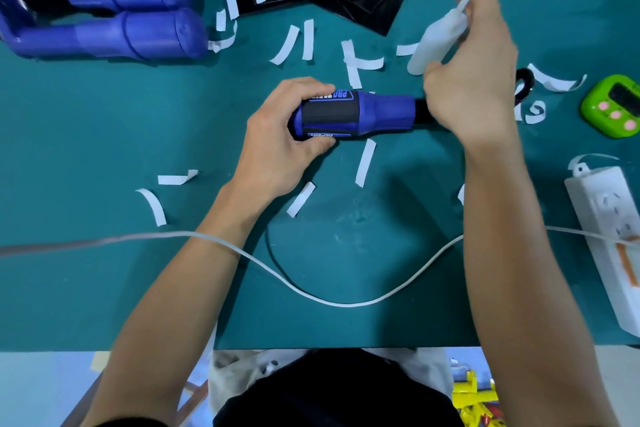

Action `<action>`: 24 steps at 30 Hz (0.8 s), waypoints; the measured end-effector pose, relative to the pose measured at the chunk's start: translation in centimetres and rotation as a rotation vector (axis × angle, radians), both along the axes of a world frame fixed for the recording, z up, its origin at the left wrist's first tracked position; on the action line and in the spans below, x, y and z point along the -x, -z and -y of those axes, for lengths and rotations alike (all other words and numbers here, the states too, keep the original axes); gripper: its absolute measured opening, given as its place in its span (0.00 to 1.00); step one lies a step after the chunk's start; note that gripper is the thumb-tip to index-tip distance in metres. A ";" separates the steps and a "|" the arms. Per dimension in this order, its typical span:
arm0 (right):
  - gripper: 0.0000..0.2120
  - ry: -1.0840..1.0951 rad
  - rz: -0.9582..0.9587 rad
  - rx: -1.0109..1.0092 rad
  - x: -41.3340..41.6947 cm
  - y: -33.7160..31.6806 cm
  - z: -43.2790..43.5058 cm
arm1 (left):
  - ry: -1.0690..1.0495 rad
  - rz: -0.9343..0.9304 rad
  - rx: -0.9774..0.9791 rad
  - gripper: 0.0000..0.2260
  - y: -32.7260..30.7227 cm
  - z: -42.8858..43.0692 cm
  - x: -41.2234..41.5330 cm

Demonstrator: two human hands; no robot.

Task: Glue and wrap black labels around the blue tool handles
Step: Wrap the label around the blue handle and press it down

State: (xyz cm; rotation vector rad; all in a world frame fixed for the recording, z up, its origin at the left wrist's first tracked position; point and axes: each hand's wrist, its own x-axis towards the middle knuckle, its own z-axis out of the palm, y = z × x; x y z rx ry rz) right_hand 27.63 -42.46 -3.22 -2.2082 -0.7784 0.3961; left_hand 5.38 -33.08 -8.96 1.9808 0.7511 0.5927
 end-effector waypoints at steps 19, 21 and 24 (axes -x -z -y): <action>0.18 -0.187 -0.825 -0.653 4.8 -0.6 3.0 | -0.029 -0.033 0.059 0.28 -0.4 -0.1 -0.3; 0.18 -0.155 -0.978 -0.658 4.4 -0.5 3.1 | -0.032 -0.026 0.063 0.29 -0.5 -0.1 -0.3; 0.16 -0.057 -1.168 -0.685 4.0 -0.4 3.2 | -0.023 -0.015 0.068 0.29 -0.5 -0.1 -0.4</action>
